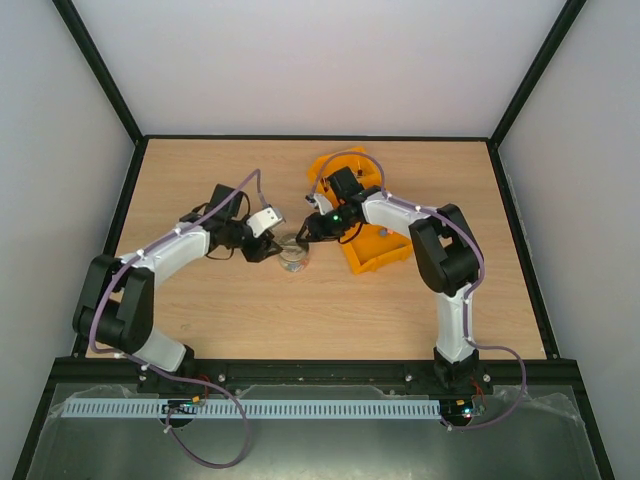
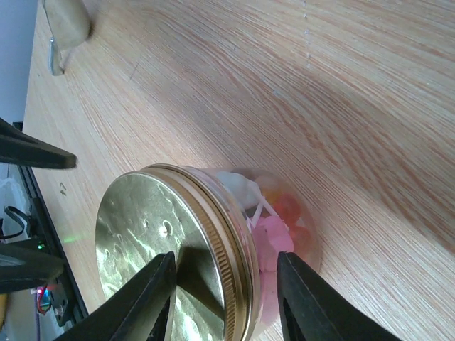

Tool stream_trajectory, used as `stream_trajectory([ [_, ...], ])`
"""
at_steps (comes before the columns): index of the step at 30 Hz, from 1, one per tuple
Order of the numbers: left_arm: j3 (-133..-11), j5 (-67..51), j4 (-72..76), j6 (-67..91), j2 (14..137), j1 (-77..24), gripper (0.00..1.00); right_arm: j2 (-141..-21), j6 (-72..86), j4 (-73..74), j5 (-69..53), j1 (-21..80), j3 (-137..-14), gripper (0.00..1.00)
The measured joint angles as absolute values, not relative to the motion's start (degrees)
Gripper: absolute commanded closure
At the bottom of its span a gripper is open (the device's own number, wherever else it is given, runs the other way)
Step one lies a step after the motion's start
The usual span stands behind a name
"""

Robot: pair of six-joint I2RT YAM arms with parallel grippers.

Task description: Pack the candies

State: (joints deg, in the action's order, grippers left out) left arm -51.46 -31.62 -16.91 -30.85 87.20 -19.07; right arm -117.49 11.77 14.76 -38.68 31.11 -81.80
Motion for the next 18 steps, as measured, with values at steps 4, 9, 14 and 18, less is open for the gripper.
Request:
stream_trajectory([
  [4, -55.4, -31.6, -17.6, -28.9, 88.3, -19.5, 0.59, -117.5, 11.8, 14.7, -38.7, 31.1, -81.9, 0.61],
  [9, -57.3, -29.6, -16.7, -28.1, 91.3, -21.7, 0.68, -117.6, 11.7, 14.7, -38.9, 31.1, -81.9, 0.68],
  [14, -53.4, -26.3, -14.0, -30.9, 92.1, -22.3, 0.71, -117.5, 11.0, 13.8, -39.4, 31.2, -81.3, 0.75],
  [18, -49.3, -25.0, -11.1, -33.0, 89.0, -22.1, 0.7, -116.6, 10.7, 9.3, -40.9, 31.5, -78.0, 0.8],
])
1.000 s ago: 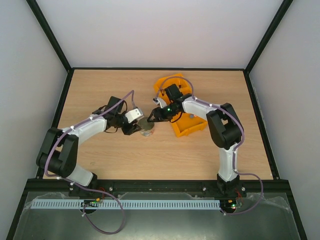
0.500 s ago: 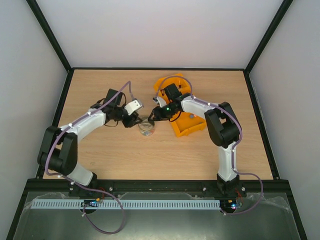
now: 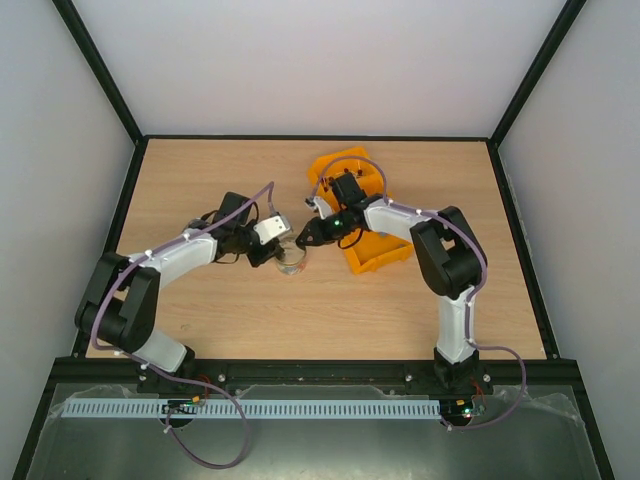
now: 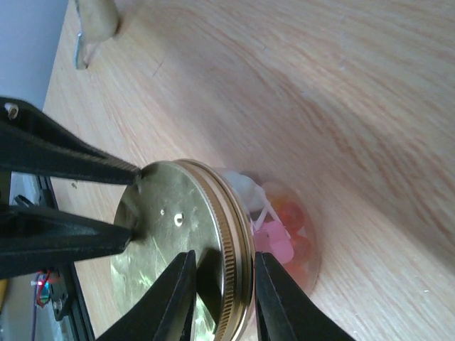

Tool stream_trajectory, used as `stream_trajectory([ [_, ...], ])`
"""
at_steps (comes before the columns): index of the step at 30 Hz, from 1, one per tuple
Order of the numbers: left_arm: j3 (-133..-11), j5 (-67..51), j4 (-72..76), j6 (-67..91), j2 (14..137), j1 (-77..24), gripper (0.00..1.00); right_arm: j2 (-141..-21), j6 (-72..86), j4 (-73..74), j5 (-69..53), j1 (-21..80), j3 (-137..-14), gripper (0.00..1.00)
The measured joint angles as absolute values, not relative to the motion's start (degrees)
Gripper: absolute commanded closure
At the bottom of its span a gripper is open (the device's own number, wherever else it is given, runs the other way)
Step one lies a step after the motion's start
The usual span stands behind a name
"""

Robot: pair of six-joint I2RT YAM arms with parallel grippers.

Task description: Pack the candies

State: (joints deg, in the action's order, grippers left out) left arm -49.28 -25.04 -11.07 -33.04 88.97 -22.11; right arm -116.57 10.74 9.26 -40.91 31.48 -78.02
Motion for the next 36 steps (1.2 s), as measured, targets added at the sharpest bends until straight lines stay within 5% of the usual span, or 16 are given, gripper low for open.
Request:
stream_trajectory([
  [12, -48.8, -25.5, -18.3, -33.8, 84.2, -22.3, 0.71, -111.9, 12.3, 0.0, -41.8, 33.7, -69.1, 0.7],
  [27, -47.9, -24.7, -18.0, -36.1, 84.6, -26.7, 0.76, -111.3, 12.1, -1.2, -42.9, 33.4, -67.7, 0.82],
  [36, -47.8, -25.4, -23.6, -37.0, 81.6, -21.2, 0.65, -111.2, 14.3, -6.5, -44.1, 35.9, -65.4, 0.81],
])
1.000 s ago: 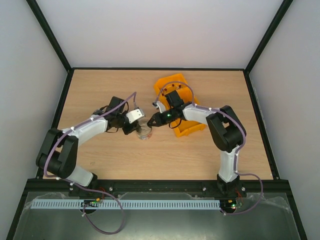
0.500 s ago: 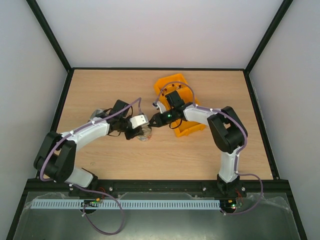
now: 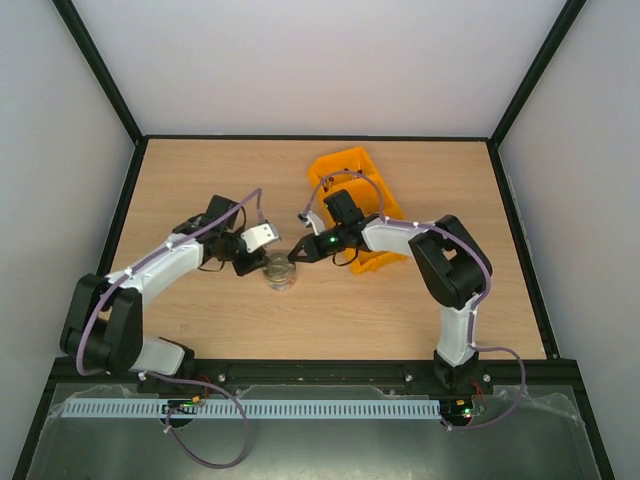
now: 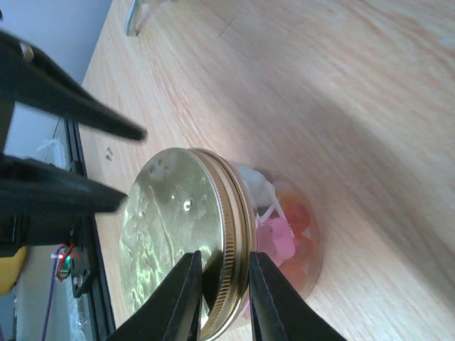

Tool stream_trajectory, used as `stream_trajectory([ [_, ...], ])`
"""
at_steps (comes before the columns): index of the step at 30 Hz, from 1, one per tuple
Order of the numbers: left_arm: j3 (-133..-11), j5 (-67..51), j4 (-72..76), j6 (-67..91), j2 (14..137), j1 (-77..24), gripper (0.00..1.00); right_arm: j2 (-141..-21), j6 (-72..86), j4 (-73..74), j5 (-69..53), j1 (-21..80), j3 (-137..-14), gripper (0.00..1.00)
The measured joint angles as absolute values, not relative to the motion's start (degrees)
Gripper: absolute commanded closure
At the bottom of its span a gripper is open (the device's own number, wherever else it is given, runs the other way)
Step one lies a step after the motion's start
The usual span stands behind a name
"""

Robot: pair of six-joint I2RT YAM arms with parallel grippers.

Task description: Pack the candies

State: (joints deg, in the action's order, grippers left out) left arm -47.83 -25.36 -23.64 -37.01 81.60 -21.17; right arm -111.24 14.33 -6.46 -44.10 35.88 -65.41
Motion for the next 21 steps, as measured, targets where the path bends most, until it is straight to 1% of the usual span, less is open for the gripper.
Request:
stream_trajectory([
  [1, -47.8, -25.7, -24.2, -37.1, 80.9, -20.4, 0.59, -111.2, 14.4, -6.7, -44.3, 36.3, -65.3, 0.78],
  [2, -47.8, -26.3, -25.0, -36.9, 79.7, -19.2, 0.52, -111.2, 14.5, -6.9, -44.5, 36.7, -65.1, 0.7],
  [4, -47.9, -27.5, -26.2, -36.6, 77.3, -17.3, 0.34, -111.0, 15.0, -7.6, -44.6, 37.3, -64.6, 0.54],
  [6, -48.2, -28.8, -27.2, -36.7, 74.9, -15.7, 0.19, -110.4, 15.2, -7.8, -44.4, 37.6, -63.5, 0.37],
  [7, -48.7, -29.5, -28.0, -36.2, 73.7, -14.8, 0.04, -109.9, 15.4, -8.0, -44.2, 37.6, -62.9, 0.28],
  [8, -49.0, -30.0, -28.3, -36.4, 72.9, -14.2, 0.01, -108.9, 14.7, -8.5, -44.1, 37.6, -61.7, 0.22],
  [9, -49.6, -30.6, -28.7, -35.9, 71.9, -13.4, 0.01, -107.9, 14.5, -8.8, -43.8, 37.4, -60.7, 0.15],
  [11, -50.5, -31.4, -29.2, -35.1, 70.1, -12.3, 0.01, -104.2, 13.0, -9.3, -43.0, 36.4, -58.2, 0.09],
  [12, -51.0, -31.6, -29.3, -34.5, 69.0, -11.9, 0.01, -102.3, 12.1, -9.5, -42.5, 35.7, -57.4, 0.01],
  [17, -51.4, -30.6, -26.6, -29.0, 63.5, -11.3, 0.01, -91.9, 5.0, -13.5, -39.7, 33.5, -53.1, 0.01],
  [21, -50.9, -29.6, -25.1, -27.0, 61.3, -11.3, 0.01, -84.6, 1.4, -23.9, -39.6, 33.7, -44.2, 0.01],
])
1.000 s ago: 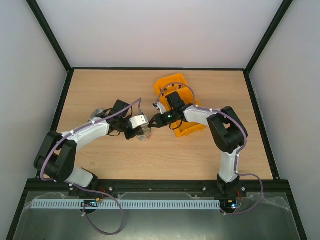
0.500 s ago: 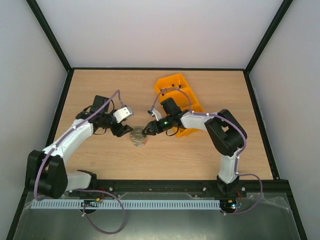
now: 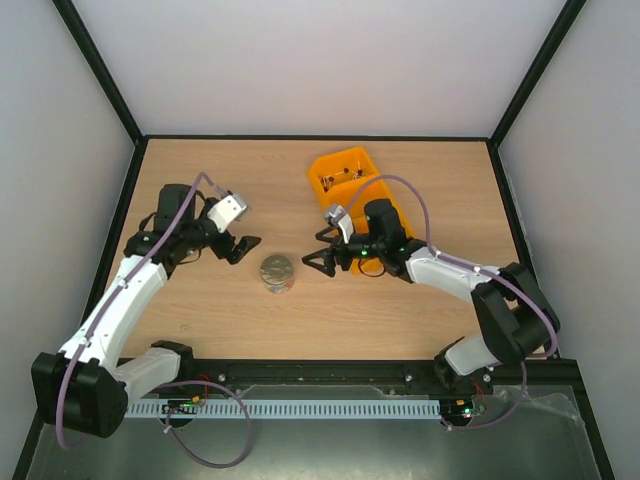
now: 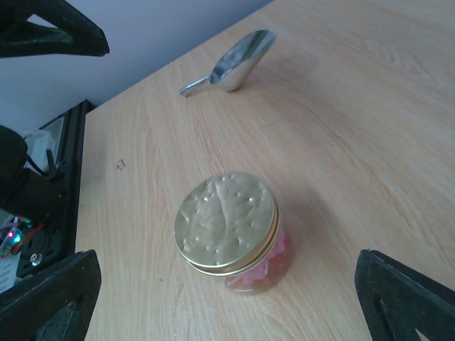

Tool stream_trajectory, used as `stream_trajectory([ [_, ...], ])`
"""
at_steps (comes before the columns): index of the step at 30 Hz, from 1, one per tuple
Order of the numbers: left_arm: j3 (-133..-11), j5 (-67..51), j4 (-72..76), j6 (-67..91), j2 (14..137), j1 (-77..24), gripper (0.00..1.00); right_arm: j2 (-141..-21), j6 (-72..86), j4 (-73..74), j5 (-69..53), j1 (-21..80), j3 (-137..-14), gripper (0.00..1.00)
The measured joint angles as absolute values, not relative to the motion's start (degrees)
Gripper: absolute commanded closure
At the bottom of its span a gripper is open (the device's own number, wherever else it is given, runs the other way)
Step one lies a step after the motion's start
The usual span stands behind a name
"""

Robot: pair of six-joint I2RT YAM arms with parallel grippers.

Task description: Pack the candies

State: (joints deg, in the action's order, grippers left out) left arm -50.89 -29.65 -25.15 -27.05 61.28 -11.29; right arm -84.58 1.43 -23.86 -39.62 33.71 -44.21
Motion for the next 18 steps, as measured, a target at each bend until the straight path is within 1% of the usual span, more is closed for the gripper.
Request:
stream_trajectory([
  [2, -50.9, -29.9, -26.1, -28.6, 61.8, -11.3, 0.01, -85.6, 0.7, -25.0, -40.8, 33.8, -43.1, 0.01],
  [5, -49.2, -30.0, -26.9, -31.3, 61.7, -11.3, 0.01, -90.2, 0.4, -25.3, -41.6, 34.6, -44.8, 0.01],
  [7, -46.7, -30.0, -27.5, -33.8, 60.5, -11.9, 0.01, -91.1, -0.5, -30.0, -39.7, 35.9, -41.9, 0.01],
  [10, -42.9, -29.2, -28.2, -37.0, 58.4, -14.1, 0.08, -91.3, -2.5, -36.4, -37.1, 39.7, -35.1, 0.01],
  [15, -37.7, -26.3, -27.8, -40.8, 56.9, -20.3, 0.09, -96.9, -4.3, -46.4, -33.3, 43.7, -32.9, 0.01],
  [18, -34.8, -24.9, -26.8, -42.0, 55.3, -22.6, 0.12, -100.5, -6.7, -51.7, -31.7, 44.9, -32.5, 0.01],
])
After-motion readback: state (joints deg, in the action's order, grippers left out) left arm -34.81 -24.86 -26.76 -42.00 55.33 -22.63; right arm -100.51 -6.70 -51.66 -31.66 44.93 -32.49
